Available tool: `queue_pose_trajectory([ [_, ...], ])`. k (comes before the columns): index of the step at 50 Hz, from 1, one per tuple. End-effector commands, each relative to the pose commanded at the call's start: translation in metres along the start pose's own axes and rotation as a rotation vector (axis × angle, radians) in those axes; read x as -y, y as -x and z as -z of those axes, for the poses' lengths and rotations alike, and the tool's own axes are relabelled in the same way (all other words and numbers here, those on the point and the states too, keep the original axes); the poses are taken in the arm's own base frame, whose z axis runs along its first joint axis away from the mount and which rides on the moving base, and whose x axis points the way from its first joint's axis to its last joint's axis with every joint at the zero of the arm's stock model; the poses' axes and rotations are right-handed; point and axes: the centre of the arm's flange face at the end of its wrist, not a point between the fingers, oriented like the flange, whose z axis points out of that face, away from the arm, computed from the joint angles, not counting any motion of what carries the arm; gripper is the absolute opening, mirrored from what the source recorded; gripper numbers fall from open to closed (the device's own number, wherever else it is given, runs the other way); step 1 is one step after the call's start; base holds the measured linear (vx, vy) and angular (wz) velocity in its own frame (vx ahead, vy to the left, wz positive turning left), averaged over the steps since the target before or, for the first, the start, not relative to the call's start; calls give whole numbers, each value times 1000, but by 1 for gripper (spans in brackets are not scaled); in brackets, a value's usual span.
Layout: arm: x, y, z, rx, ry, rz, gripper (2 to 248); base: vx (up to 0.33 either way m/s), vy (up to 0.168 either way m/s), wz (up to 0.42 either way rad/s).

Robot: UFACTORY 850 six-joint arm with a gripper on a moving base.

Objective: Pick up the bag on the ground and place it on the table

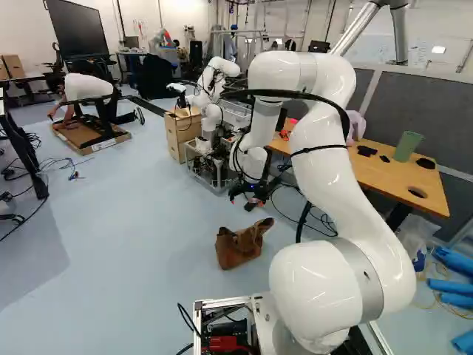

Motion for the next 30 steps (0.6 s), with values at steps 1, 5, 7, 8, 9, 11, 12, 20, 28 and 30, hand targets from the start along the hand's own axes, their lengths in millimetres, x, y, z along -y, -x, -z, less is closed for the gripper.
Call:
queue_pose_trajectory([
  [1,0,0,-1,2,0,0,247,0,0,0],
  [5,0,0,-7,11,2,0,247,0,0,0],
  [7,0,0,-10,14,2,0,247,0,0,0],
  [8,0,0,-12,16,3,0,247,0,0,0],
  [9,0,0,-13,18,3,0,247,0,0,0],
  [11,0,0,-16,20,4,0,247,0,0,0],
  [12,0,0,-18,22,4,0,247,0,0,0],
  [20,0,0,-30,33,7,2,247,0,0,0],
  [28,0,-1,-42,43,8,59,247,0,0,0],
  [30,0,-1,-45,46,8,78,247,0,0,0],
])
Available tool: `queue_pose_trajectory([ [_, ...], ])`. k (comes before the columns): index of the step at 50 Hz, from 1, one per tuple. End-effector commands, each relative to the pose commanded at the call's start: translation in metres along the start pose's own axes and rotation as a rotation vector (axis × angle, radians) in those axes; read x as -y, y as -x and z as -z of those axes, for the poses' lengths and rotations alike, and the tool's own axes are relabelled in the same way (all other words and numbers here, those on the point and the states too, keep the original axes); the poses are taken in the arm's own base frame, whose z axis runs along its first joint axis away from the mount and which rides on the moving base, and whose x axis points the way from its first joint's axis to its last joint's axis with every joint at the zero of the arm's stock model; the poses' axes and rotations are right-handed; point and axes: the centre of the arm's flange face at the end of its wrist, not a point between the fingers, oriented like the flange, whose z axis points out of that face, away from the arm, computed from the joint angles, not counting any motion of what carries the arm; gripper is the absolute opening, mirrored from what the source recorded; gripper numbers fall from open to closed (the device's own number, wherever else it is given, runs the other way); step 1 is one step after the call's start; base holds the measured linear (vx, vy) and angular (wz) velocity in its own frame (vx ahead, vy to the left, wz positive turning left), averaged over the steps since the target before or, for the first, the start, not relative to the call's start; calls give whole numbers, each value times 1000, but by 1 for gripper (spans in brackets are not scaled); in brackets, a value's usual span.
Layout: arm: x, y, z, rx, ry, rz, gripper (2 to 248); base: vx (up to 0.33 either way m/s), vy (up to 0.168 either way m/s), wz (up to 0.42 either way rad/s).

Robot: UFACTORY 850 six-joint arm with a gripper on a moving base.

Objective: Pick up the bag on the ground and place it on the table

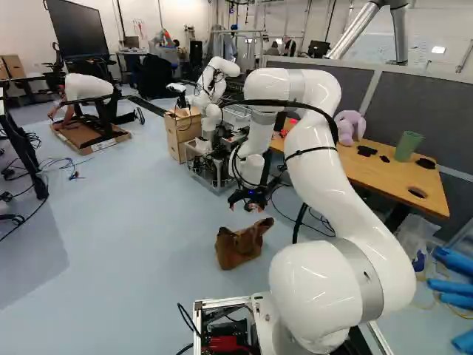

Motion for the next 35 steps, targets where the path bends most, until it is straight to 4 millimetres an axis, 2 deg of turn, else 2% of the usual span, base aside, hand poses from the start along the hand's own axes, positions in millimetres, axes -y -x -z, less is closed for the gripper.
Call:
queue_pose_trajectory([
  [35,0,-2,-53,41,-1,364,247,0,0,0],
])
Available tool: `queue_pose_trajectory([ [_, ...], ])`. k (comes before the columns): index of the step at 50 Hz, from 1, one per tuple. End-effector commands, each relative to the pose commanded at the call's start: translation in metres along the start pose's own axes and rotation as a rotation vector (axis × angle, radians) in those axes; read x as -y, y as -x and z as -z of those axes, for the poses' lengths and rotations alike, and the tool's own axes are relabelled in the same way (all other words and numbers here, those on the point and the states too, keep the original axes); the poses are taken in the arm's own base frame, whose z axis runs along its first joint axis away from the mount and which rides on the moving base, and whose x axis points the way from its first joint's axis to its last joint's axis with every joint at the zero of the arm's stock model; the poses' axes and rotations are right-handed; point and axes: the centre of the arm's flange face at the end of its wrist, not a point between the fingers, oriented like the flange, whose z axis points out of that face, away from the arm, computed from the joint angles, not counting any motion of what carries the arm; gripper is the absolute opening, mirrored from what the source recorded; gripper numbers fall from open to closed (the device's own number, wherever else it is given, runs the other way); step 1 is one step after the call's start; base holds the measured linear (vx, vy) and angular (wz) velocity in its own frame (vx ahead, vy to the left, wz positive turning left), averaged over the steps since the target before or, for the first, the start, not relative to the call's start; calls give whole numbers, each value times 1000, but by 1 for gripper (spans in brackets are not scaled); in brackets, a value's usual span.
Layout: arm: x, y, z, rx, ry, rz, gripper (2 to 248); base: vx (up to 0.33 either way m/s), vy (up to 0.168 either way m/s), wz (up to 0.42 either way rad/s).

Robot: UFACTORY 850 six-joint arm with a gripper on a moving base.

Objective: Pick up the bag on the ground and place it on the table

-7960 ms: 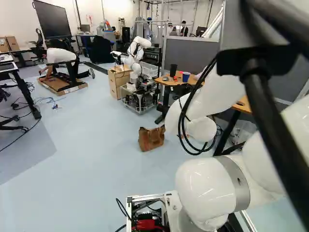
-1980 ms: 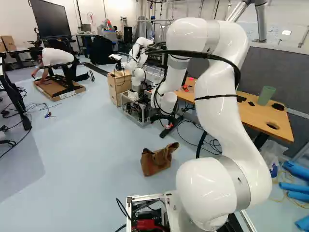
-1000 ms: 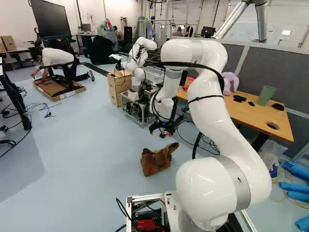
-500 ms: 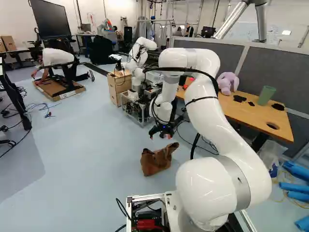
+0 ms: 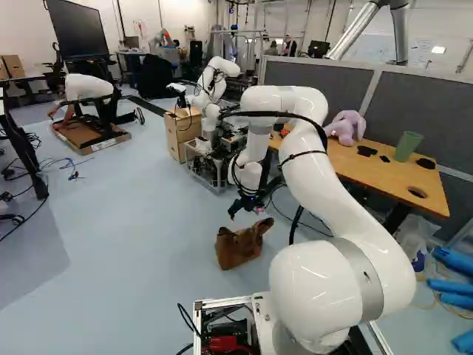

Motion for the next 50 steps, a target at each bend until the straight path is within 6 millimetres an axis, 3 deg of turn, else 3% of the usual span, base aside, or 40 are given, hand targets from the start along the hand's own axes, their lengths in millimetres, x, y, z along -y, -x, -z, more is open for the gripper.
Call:
queue_pose_trajectory([
  [50,-1,-2,-76,38,-20,525,247,0,0,0],
])
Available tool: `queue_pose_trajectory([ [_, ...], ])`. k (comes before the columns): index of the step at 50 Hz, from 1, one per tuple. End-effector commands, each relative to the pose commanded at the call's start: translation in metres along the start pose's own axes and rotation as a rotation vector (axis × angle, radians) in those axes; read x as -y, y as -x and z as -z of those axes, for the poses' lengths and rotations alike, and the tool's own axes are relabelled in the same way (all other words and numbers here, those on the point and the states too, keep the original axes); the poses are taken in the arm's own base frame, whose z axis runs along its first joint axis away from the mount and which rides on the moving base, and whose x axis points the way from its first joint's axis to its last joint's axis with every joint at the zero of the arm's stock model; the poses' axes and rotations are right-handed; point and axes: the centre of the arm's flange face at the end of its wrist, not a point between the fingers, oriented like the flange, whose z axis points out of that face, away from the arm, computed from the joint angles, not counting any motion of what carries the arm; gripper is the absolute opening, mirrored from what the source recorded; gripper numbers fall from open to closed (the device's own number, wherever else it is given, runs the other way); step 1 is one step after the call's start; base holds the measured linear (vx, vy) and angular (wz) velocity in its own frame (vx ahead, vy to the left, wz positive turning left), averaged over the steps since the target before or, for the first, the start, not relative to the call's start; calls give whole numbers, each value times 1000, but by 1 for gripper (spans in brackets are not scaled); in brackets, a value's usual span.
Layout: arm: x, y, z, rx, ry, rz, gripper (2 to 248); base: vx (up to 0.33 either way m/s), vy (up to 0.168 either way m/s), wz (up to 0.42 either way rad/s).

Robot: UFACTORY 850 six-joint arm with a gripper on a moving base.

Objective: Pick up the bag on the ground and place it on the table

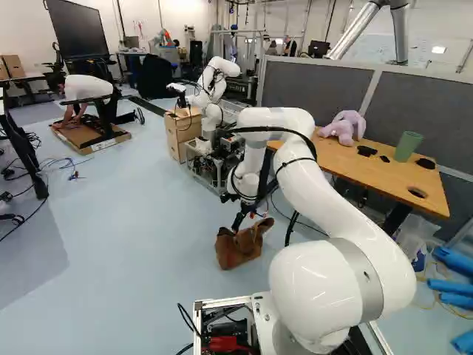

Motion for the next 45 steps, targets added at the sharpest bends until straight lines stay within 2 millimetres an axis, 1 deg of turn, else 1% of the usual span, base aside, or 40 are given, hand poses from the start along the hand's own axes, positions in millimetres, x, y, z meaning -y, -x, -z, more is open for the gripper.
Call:
queue_pose_trajectory([
  [45,-1,0,-69,13,-19,473,247,0,0,0],
])
